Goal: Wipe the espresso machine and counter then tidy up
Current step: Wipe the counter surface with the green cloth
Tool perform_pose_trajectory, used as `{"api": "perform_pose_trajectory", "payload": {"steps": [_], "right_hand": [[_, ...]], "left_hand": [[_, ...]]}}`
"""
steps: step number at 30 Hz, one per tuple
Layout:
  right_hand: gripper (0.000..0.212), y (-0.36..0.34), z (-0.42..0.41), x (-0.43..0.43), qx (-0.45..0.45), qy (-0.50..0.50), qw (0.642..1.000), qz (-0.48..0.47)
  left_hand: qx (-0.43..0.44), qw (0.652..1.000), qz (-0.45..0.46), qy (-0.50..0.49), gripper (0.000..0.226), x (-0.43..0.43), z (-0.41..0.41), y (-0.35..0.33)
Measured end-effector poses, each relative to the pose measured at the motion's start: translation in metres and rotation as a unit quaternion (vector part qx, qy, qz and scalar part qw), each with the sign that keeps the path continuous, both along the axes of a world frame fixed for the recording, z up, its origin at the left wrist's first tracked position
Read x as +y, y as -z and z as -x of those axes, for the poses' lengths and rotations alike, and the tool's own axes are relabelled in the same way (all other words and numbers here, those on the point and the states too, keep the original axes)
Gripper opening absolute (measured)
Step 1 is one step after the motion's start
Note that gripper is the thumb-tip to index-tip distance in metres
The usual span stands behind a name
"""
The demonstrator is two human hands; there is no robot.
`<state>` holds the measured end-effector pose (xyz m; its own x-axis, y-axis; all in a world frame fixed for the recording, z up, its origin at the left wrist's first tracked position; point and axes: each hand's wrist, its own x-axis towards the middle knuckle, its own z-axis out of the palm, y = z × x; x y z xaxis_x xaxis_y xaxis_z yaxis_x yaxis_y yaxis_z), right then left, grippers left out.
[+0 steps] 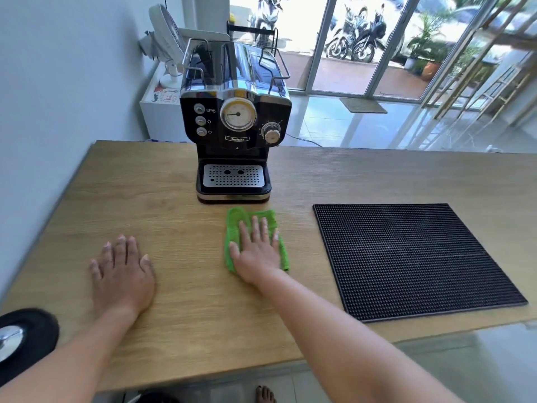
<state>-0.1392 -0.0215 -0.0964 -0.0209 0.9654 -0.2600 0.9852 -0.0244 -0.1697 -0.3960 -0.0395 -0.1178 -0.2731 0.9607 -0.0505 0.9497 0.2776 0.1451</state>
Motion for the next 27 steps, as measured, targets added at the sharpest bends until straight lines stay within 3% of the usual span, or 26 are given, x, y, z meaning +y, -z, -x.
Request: {"api": "perform_pose_trajectory", "payload": {"steps": [4,8,10,13,15,17,21,25,27], "right_hand": [[0.065,0.000,0.043,-0.054,0.007,-0.230,0.973,-0.020],[0.059,-0.003,-0.010,-0.093,0.007,-0.395,0.918,-0.033],[0.059,-0.003,-0.052,-0.077,-0.014,-0.348,0.936,-0.042],[0.063,-0.001,-0.080,-0.029,-0.053,-0.126,0.990,-0.041],[0.065,0.000,-0.062,-0.003,-0.054,-0.004,0.998,-0.028],[0.066,0.001,-0.028,0.012,-0.034,0.032,0.999,-0.019],[0.066,-0.002,0.031,-0.013,-0.014,-0.144,0.989,-0.022],[0.063,-0.003,0.010,-0.063,-0.007,-0.381,0.924,-0.022],[0.061,-0.008,-0.025,-0.061,-0.008,-0.434,0.901,-0.018]], "left_hand": [[-0.001,1.000,0.006,0.000,0.059,0.001,0.001,0.000],[0.002,1.000,0.008,0.006,0.060,0.001,0.001,-0.001],[0.002,1.000,0.008,0.008,0.060,0.000,0.000,0.000],[0.004,1.000,0.004,0.012,0.060,0.001,0.000,0.001],[0.009,1.000,0.003,0.010,0.060,0.000,0.001,0.001],[0.011,1.000,0.002,0.006,0.060,0.001,0.002,0.000],[0.012,1.000,0.002,0.005,0.059,-0.001,-0.001,-0.003],[0.001,1.000,-0.004,0.011,0.057,0.003,0.007,-0.013],[-0.013,1.000,-0.013,-0.003,0.056,0.004,0.021,-0.018]]}}
